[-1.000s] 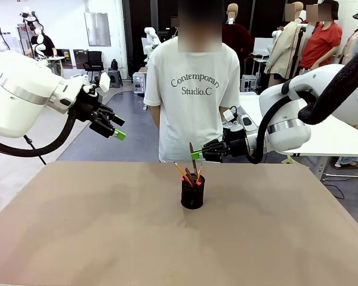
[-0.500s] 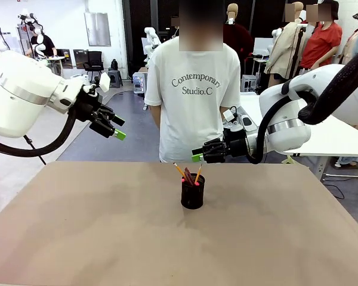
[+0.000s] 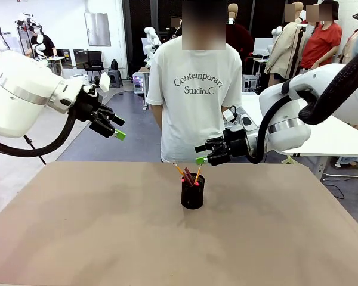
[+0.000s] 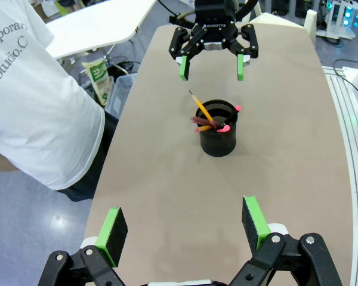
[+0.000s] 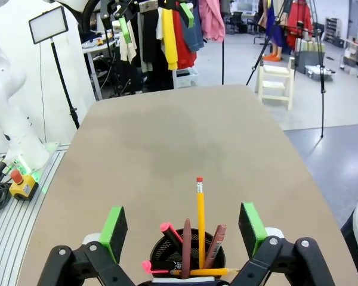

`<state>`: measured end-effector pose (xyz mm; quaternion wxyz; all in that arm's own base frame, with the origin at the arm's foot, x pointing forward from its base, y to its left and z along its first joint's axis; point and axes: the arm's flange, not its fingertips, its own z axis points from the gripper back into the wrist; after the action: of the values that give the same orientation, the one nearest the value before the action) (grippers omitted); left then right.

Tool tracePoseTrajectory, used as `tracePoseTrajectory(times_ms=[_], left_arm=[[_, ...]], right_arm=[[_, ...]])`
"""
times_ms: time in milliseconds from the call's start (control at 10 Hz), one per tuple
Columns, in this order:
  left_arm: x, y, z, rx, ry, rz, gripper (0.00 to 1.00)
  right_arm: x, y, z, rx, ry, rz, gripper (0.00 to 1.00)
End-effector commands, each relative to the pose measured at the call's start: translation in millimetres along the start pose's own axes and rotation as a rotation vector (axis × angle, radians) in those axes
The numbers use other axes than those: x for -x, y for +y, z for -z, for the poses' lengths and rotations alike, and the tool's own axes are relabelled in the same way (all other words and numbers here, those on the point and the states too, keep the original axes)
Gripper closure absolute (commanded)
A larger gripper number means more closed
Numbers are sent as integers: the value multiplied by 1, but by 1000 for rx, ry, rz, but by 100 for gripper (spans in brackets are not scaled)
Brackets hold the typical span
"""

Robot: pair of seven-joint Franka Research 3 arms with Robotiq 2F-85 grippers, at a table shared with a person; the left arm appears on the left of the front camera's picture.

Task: Place the pens into the pen holder.
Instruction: Pick up a writing instrument from the table and place it into the Pen holder.

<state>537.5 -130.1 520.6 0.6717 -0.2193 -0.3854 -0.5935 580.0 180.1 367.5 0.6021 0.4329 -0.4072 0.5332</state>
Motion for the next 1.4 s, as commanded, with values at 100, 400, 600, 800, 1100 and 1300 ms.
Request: tracePoseTrajectory(times_ms=[100,400,600,800,1100,1300], left_arm=[[0,-1,-2,4,6,-8,0],[0,-1,-2,4,6,-8,0],[0,-1,-2,4,6,-8,0],[0,-1,-2,4,6,-8,0],[0,-1,-2,4,6,-8,0],[0,-1,-2,4,6,-8,0]], right_arm=[[-4,-1,-4,-21,24,-8,0],[1,0,0,-7,14,-6,0],[1,0,0,-7,14,-6,0],[1,0,0,-8,15,-6,0],[-27,7,-33,46,216,42,0],[-40,9,-64,53,286,52,0]])
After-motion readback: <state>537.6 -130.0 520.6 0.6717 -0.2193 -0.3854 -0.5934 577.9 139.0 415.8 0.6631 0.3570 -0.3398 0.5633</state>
